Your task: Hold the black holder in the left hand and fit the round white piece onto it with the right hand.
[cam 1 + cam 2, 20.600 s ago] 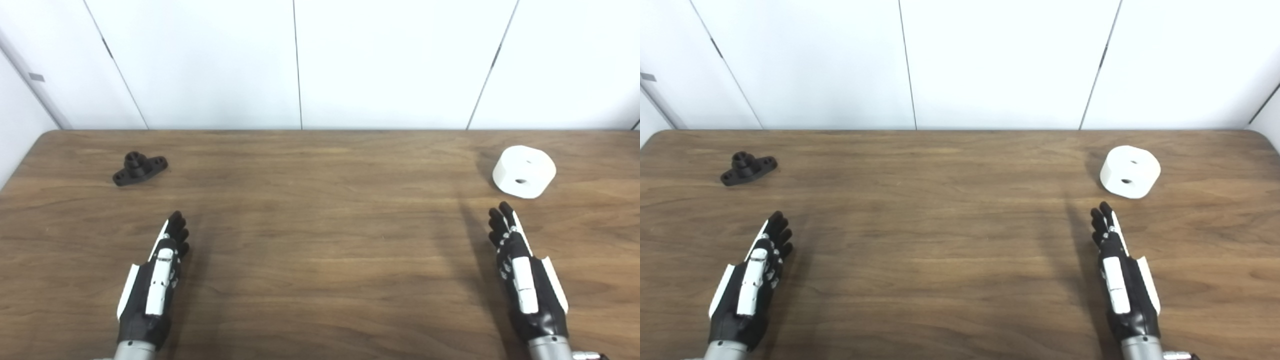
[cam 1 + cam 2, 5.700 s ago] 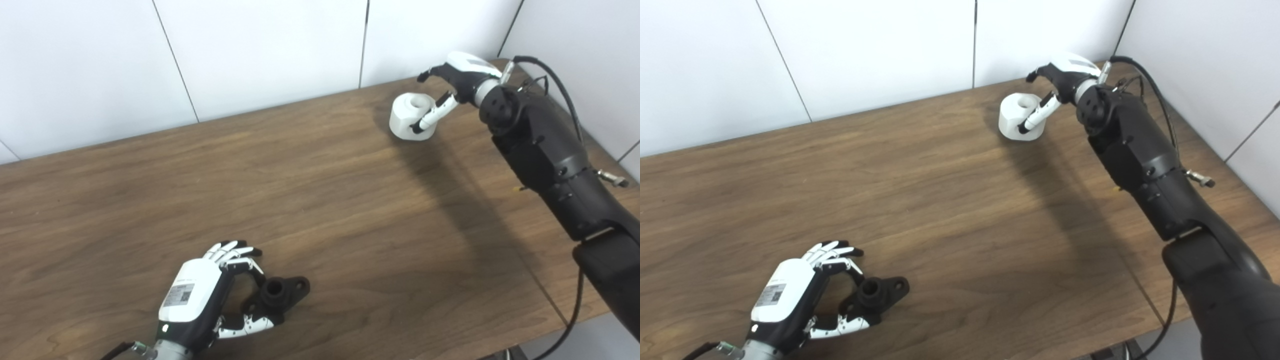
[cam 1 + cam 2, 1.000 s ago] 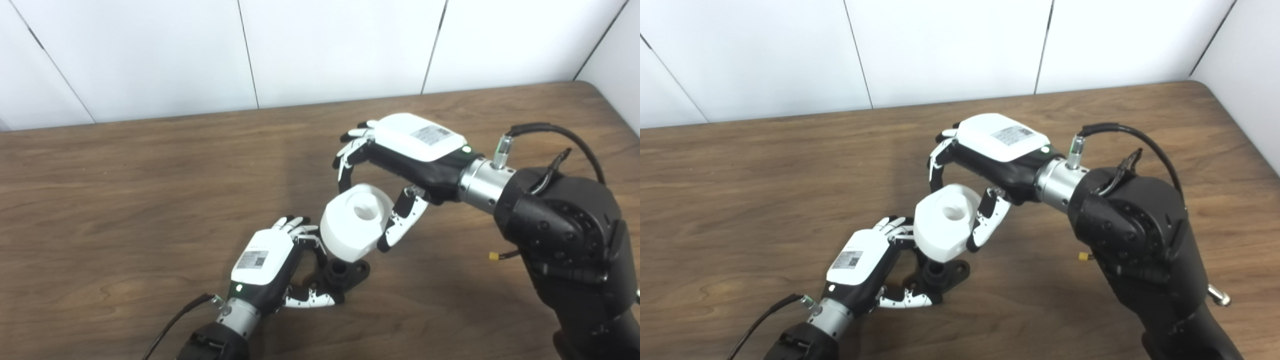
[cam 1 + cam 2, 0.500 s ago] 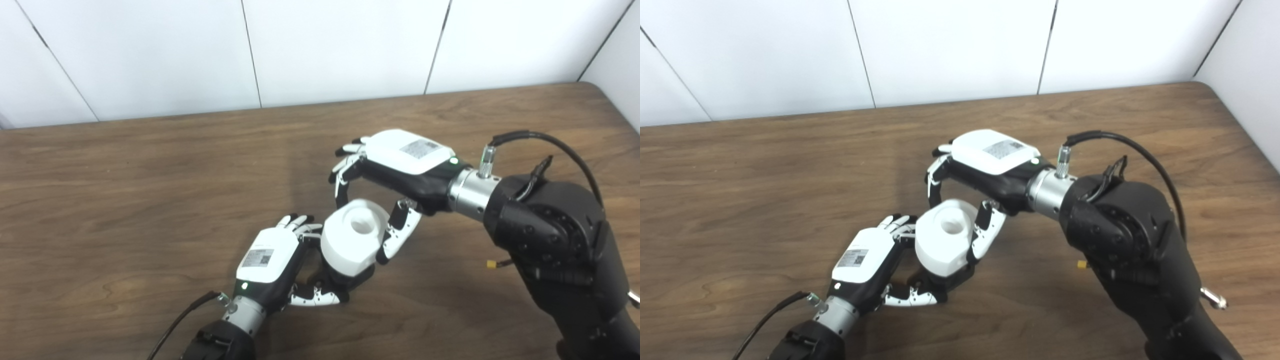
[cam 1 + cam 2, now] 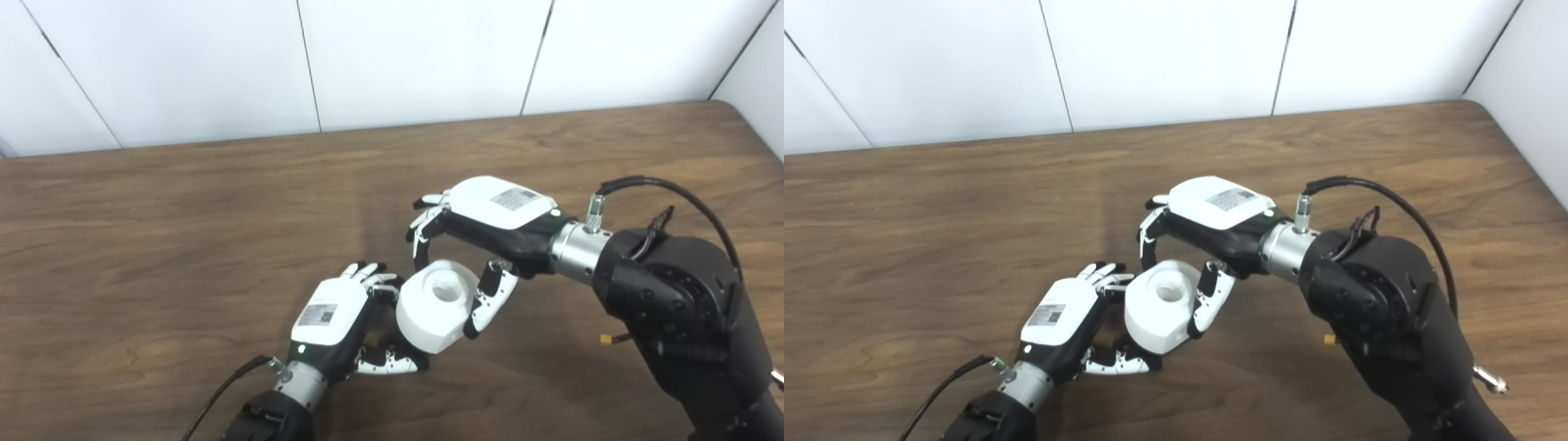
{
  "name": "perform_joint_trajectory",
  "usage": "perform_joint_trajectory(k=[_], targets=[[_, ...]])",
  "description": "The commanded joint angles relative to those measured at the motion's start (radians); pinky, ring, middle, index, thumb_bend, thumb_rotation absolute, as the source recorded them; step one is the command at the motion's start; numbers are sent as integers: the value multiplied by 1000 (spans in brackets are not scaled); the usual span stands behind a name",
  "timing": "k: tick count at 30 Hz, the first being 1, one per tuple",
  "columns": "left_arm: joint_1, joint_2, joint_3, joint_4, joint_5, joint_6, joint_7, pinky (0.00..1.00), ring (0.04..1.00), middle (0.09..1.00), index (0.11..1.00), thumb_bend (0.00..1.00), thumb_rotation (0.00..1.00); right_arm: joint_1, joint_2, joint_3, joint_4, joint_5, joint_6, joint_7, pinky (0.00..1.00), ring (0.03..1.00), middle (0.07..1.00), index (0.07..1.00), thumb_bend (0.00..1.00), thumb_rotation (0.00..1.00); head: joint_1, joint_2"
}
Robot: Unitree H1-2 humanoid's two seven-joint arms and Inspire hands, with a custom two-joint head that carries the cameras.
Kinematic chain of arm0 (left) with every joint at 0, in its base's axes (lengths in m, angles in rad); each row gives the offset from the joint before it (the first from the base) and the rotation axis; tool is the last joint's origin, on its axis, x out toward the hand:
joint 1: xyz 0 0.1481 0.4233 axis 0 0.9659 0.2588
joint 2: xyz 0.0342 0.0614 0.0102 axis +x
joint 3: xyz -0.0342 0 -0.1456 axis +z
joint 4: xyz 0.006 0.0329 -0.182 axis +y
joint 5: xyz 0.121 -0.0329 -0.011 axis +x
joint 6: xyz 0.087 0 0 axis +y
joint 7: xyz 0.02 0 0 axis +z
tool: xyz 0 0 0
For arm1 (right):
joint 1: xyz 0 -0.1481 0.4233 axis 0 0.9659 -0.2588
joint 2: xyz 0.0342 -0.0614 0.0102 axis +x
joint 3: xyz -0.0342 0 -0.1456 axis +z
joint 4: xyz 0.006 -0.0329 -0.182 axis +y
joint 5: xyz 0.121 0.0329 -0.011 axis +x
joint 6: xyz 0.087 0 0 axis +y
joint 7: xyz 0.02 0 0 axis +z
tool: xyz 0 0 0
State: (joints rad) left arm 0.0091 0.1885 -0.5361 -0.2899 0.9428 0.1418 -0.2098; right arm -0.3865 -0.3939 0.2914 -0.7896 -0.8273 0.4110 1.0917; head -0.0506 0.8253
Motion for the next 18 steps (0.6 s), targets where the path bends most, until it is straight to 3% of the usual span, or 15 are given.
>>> perform_joint_trajectory(k=[1,18], targets=[[18,6,-31,39,25,23,-86,968,920,808,486,521,49,-22,2,-12,-8,2,-26,-42,956,940,797,482,525,136,-1,1],[18,4,-36,34,28,29,-93,979,925,811,486,521,48,31,31,-5,-3,-9,-83,-92,974,939,808,482,524,135,4,2]])
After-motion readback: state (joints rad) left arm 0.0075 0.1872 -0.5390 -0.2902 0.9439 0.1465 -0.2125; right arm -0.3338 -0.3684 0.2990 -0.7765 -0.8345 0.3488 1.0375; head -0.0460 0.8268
